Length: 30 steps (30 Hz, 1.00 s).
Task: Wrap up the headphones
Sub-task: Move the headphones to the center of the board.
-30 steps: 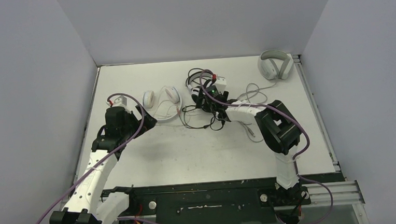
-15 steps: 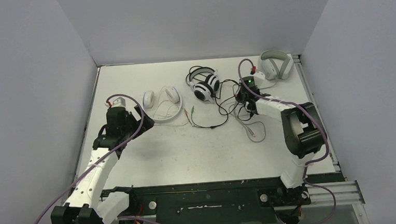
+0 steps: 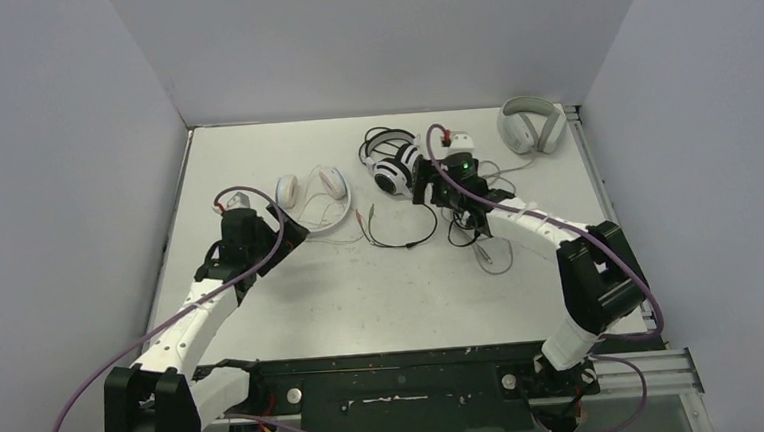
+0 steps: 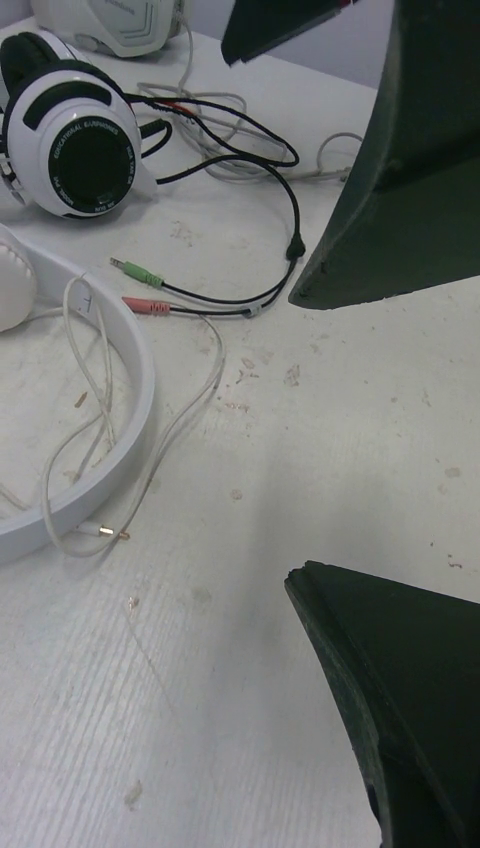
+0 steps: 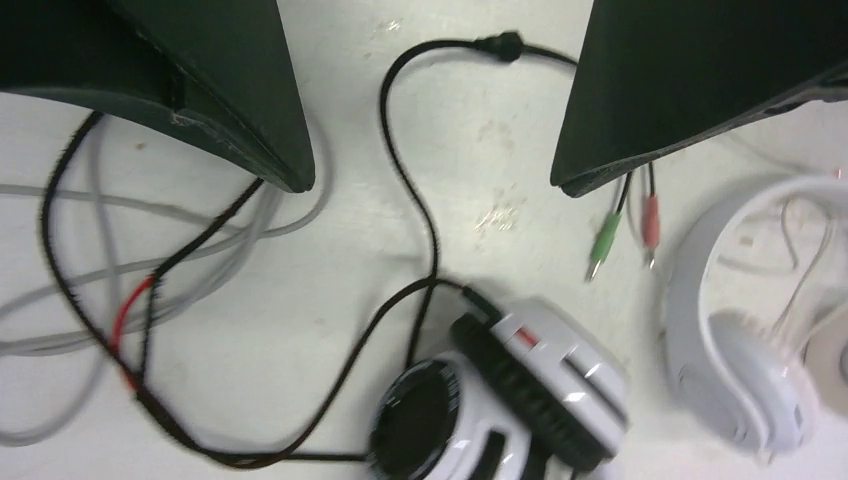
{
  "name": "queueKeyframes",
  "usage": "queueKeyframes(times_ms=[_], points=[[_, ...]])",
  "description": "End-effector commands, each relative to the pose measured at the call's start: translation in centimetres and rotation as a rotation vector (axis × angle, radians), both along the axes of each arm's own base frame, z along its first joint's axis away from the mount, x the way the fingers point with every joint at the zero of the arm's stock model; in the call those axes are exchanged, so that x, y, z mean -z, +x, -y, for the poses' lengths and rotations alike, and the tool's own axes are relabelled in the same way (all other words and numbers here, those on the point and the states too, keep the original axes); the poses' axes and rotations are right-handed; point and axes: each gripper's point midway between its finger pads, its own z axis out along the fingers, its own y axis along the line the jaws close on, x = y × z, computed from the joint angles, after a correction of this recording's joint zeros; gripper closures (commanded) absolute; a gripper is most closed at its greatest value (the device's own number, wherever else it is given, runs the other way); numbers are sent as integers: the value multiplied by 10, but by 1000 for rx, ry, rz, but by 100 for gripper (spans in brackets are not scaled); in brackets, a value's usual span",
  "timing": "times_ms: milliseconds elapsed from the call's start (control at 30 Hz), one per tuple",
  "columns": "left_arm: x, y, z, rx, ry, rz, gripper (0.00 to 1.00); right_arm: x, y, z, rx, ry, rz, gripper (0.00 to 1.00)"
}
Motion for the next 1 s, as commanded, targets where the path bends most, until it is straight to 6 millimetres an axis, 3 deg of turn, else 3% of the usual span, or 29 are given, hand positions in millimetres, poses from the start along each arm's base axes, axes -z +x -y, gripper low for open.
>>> queueKeyframes(times_ms=[0,167,233,300,400,500,600,700,800,833,900,933,967], points=[[-22,19,11,-107,-77,97,4,3,-17,-35,-123,-89,-3,7],[-14,17,23,-242,-165,93,13,41,-24,-33,-119,-185,-93,14],[-11,16,26,-289,-179,85,14,57,-24,-33,-120,-209,-133,13],[-9,16,27,-326,-176,84,14,69,-23,-35,-137,-223,-168,18],[-7,17,28,-374,-176,77,15,80,-20,-35,-136,-223,-195,47],[2,20,27,-410,-169,45,15,77,-5,-10,-35,-202,-205,80],[11,23,27,-455,-182,14,15,62,14,38,129,-139,-194,84],[17,24,32,-472,-197,17,15,31,32,76,224,-98,-116,84],[19,29,38,-473,-207,34,16,-2,46,99,287,-119,-50,83],[19,32,39,-474,-203,35,16,-11,49,102,302,-127,-40,78],[23,37,42,-478,-194,27,17,-26,52,99,288,-119,-14,32],[24,39,43,-483,-199,21,17,-32,51,93,259,-102,9,20],[27,41,45,-488,-203,11,19,-35,45,86,229,-86,26,14]])
